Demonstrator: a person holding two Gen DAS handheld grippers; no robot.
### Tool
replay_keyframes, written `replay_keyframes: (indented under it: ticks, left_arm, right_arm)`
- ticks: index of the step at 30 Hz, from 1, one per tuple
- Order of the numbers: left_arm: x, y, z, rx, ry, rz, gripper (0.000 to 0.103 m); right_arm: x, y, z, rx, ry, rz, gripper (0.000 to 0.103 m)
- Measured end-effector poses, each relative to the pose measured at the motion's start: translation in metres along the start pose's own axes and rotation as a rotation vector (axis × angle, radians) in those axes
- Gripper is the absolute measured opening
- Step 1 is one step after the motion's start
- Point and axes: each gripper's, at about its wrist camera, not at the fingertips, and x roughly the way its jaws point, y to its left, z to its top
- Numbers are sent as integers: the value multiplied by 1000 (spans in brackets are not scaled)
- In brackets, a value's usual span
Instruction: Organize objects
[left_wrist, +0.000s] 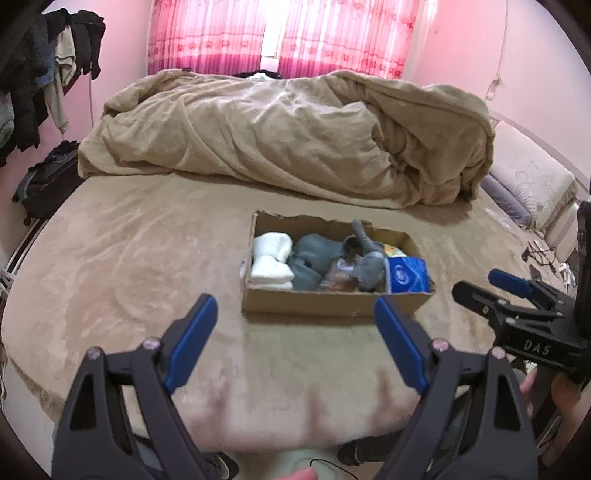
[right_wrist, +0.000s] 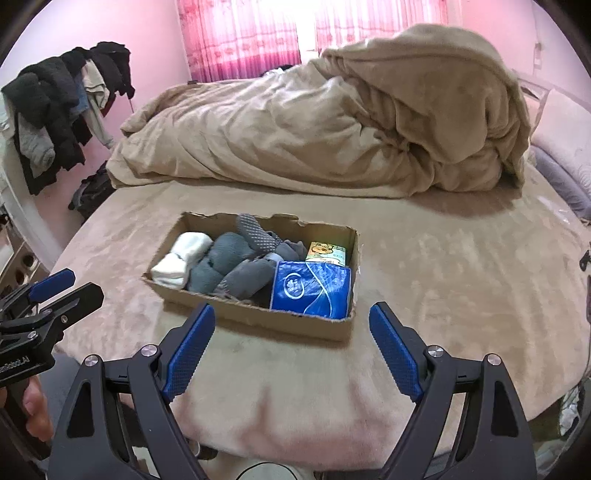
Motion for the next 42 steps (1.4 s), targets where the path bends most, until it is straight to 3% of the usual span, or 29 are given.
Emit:
replay_keyframes:
  ticks: [8,18,42]
  left_arm:
    - [-52,-5,-16,-2,-39,8,88]
    - [-65,-7,-40,-11,7,51,88]
    - [-71,-5,-42,-18,-7,44,88]
  right_arm:
    - [-50,7,-13,-17,-32,0,88]
    - [-85,12,-33,9,-40,18,88]
    - [-81,32,-39,-28,-12,40,88]
